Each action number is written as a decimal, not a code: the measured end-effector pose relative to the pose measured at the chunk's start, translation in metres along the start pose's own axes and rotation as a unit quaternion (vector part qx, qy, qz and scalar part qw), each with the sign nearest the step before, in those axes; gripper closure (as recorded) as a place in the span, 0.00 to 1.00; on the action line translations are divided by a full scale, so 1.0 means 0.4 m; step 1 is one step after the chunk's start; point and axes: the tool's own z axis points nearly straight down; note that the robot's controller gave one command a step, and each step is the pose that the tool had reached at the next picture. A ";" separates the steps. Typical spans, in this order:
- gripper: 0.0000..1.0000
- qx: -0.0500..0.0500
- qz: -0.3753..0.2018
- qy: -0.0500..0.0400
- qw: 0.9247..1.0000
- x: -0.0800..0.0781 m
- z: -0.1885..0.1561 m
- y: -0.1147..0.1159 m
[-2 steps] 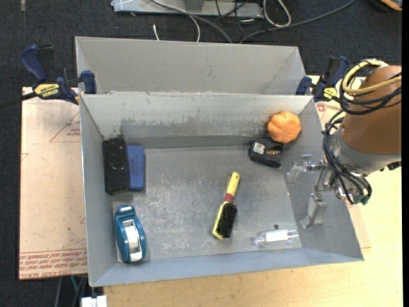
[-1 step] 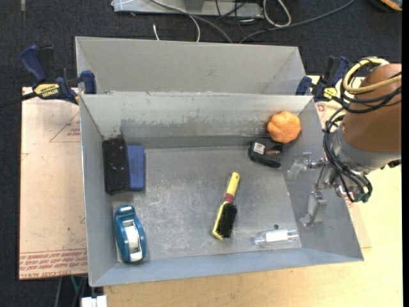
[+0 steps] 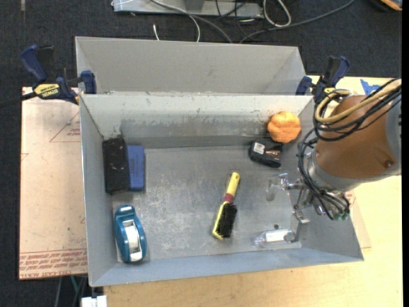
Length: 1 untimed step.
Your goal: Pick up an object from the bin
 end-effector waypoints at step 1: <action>0.00 0.002 -0.115 -0.004 0.993 0.000 0.021 0.067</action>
Offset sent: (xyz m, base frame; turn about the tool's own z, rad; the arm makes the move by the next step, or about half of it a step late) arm -0.0125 0.0170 -0.0267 -0.2223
